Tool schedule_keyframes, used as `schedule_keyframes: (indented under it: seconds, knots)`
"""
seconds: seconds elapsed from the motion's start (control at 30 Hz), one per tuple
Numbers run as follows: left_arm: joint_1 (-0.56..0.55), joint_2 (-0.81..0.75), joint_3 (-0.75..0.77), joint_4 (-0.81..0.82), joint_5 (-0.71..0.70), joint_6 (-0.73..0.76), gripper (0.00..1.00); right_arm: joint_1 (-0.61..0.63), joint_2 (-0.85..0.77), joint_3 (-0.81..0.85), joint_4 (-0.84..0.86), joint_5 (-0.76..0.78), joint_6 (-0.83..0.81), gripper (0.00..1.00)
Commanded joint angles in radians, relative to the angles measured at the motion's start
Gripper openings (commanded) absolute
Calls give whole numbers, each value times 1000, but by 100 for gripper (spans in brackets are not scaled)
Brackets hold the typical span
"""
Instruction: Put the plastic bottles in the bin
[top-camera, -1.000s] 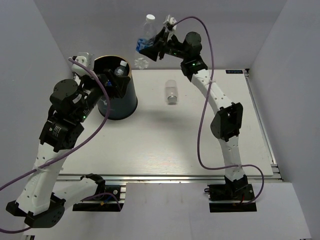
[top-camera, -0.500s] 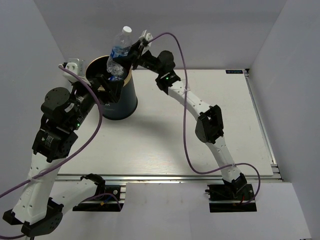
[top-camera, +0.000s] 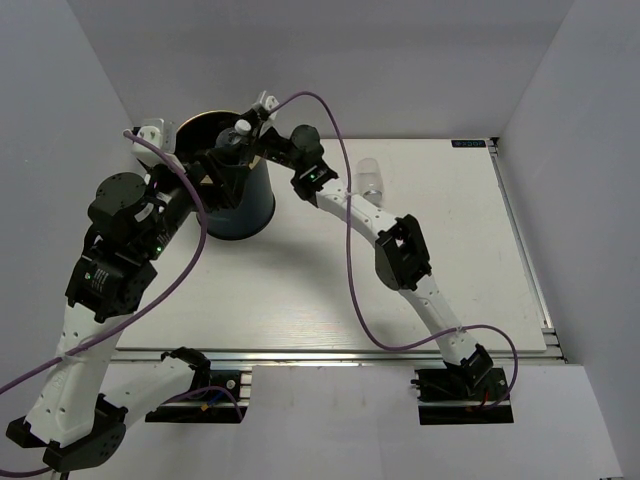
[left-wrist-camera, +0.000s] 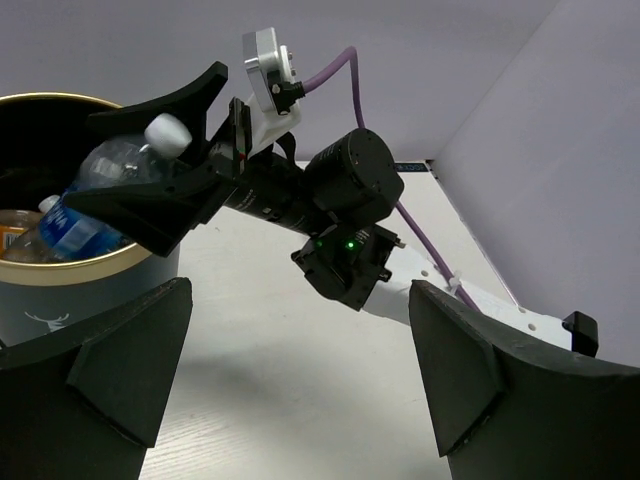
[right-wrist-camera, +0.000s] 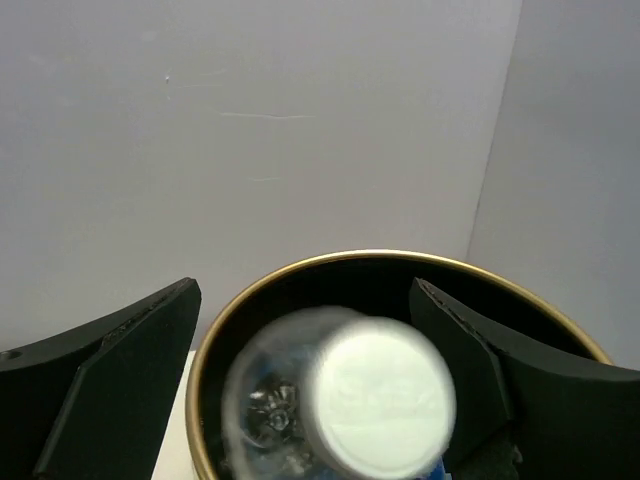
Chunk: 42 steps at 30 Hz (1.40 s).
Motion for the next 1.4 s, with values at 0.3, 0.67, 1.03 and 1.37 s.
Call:
schedule_keyframes:
  seconds: [0.3, 0.67, 1.03, 1.37]
  knots:
    - [-5, 49, -15, 94, 105, -44, 99, -127, -319, -68, -16, 11, -160, 90]
    - [-40, 523, 160, 80, 348, -53, 42, -412, -727, -260, -897, 409, -349, 0]
    - [-171, 1155, 750, -200, -19, -126, 100, -662, -1086, -758, -1319, 370, -439, 80]
    - [-160, 1442, 914, -205, -178, -265, 100, -839, -1241, -946, -1356, 328, -392, 80]
